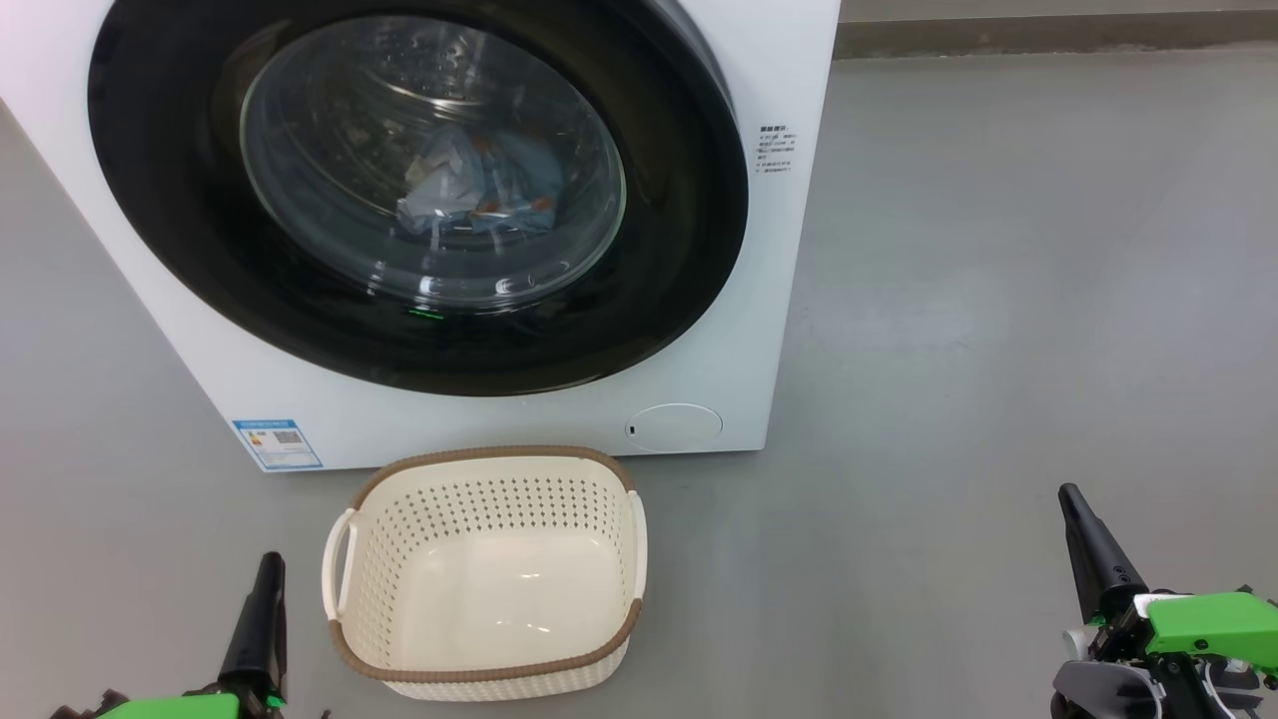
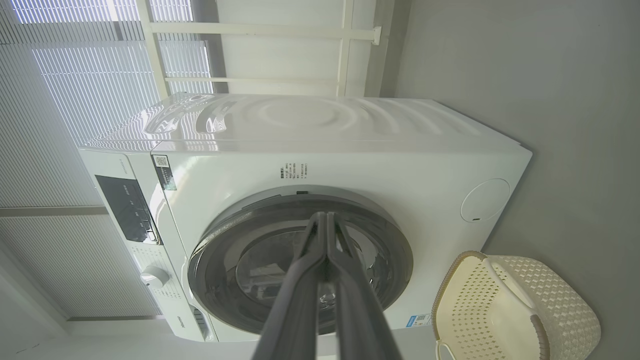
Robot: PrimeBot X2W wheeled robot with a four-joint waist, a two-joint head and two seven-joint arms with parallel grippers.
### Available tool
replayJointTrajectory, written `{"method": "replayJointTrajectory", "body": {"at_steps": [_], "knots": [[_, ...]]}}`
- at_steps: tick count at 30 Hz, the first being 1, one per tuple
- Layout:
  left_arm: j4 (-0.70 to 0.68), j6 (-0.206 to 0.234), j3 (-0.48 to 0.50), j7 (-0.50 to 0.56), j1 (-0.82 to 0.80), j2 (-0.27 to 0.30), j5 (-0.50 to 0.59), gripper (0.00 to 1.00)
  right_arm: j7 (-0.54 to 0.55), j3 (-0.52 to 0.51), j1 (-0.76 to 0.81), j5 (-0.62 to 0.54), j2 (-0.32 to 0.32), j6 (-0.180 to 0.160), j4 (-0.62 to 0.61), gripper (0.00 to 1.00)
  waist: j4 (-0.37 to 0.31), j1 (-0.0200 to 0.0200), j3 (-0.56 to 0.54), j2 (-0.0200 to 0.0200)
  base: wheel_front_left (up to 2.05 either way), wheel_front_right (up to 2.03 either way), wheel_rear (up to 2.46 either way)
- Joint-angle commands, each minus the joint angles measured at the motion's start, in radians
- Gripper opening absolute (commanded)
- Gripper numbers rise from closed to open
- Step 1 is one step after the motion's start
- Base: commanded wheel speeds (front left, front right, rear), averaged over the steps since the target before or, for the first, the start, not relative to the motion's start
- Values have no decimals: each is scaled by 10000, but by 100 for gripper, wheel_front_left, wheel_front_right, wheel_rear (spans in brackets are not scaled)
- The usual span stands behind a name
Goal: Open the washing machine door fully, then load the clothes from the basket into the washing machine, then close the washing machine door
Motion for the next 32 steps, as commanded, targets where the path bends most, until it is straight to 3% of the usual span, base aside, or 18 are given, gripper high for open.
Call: {"method": "replayJointTrajectory", "body": {"at_steps": [1, 32], "knots": [[-138, -69, 318, 34, -436, 130, 107, 0, 74, 122, -509, -40, -47, 19, -245, 0, 0, 0, 0, 0, 0, 0, 0], [-135, -69, 377, 80, -441, 89, 156, 0, 121, 64, -515, -89, -6, 19, -242, 0, 0, 0, 0, 0, 0, 0, 0]]}}
